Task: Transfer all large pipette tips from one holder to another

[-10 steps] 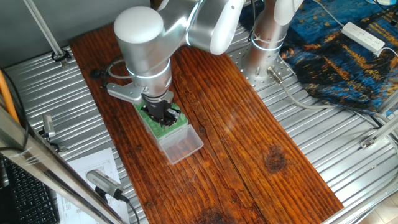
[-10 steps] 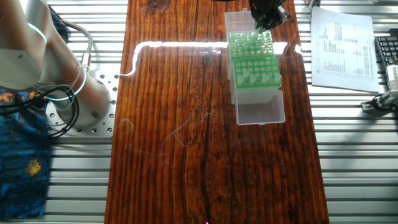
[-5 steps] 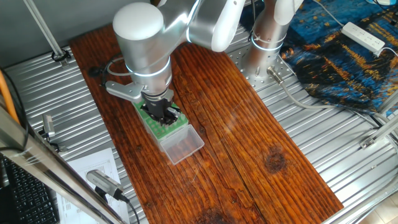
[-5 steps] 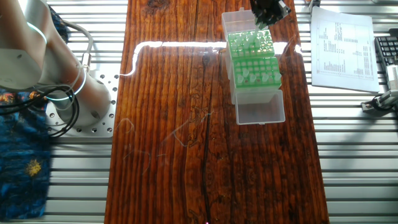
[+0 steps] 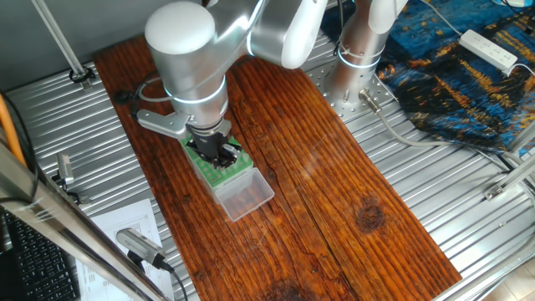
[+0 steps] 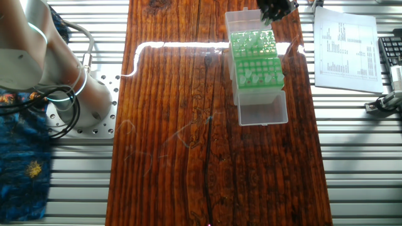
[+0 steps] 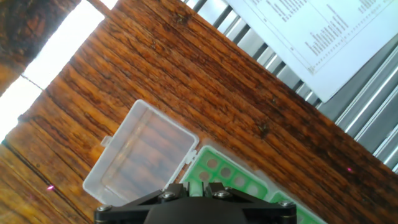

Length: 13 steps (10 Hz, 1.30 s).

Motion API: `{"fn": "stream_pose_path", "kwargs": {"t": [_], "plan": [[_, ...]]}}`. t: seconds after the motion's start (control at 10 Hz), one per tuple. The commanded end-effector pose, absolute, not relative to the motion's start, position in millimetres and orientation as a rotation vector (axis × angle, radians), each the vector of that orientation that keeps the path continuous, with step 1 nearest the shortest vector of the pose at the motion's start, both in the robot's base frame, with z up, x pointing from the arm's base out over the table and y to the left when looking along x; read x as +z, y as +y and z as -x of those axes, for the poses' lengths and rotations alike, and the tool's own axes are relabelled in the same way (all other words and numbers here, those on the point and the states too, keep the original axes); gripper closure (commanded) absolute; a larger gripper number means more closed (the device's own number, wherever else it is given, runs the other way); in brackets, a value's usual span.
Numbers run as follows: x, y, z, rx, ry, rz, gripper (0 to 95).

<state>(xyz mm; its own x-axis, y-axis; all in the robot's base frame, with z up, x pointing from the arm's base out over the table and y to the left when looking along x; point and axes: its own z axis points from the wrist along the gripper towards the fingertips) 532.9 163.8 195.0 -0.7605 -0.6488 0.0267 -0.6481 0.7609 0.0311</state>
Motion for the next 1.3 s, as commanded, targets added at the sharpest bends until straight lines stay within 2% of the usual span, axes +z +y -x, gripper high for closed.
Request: {"fn": "stream_pose_path", "kwargs": {"t": [0.1, 1.3], "plan": [[200.6, 161.9, -535.4, -0.037, -2.903, -1.077, 95.0], [240.0, 164.1, -540.4, -0.052, -2.861, -1.127, 95.0]]}}
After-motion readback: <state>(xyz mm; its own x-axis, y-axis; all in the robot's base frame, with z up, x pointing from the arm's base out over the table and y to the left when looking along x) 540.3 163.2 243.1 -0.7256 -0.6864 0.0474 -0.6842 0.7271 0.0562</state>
